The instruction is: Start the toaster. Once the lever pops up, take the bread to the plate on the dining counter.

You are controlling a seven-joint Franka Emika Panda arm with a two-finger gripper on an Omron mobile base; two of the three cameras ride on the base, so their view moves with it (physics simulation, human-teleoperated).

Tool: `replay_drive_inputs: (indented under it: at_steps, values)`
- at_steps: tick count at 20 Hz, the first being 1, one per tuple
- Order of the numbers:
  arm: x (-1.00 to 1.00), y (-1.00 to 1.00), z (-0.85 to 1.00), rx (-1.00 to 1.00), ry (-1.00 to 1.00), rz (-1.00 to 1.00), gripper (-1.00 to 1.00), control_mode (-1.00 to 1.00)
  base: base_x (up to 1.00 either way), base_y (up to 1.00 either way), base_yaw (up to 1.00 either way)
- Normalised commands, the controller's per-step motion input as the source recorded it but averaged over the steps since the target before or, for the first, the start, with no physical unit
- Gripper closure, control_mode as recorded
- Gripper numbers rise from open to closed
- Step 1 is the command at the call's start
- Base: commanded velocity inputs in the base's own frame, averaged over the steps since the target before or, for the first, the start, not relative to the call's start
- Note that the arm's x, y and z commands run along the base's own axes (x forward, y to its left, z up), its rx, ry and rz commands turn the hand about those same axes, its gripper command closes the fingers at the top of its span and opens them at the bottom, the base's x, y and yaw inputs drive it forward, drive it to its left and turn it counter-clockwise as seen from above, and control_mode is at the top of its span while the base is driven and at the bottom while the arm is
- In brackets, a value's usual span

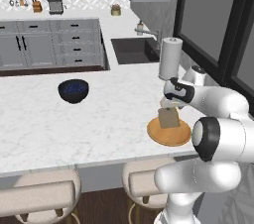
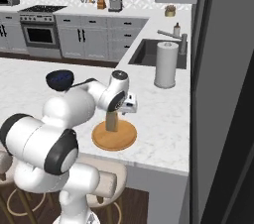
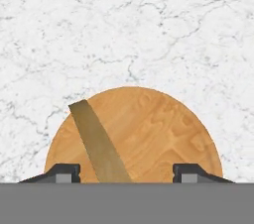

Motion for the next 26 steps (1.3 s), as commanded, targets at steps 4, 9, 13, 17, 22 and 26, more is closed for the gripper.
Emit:
replay_drive_inputs:
  at_steps: [4, 9, 13, 17, 22, 26]
  values:
    - [-0.18, 0.00, -0.41, 0.00, 0.12, 0.00, -1.00, -1.00, 0.00, 0.00, 0.00]
    - [-0.39, 0.00, -0.41, 0.00, 0.09, -0.01, -1.00, -1.00, 0.00, 0.00, 0.00]
    - [-0.56, 0.00, -0.48, 0.00, 0.08, -0.05, -1.00, -1.00, 0.00, 0.00, 0.00]
    - [-0.51, 0.07, -0.32, -0.05, 0.00, -0.02, -1.00, -1.00, 0.00, 0.00, 0.00]
    - [-0.28, 0.10, -0.23, -0.08, 0.02, 0.00, -1.00, -1.00, 0.00, 0.00, 0.00]
    - [-0.04, 0.07, -0.19, -0.08, 0.06, 0.00, -1.00, -1.00, 0.00, 0.00, 0.00]
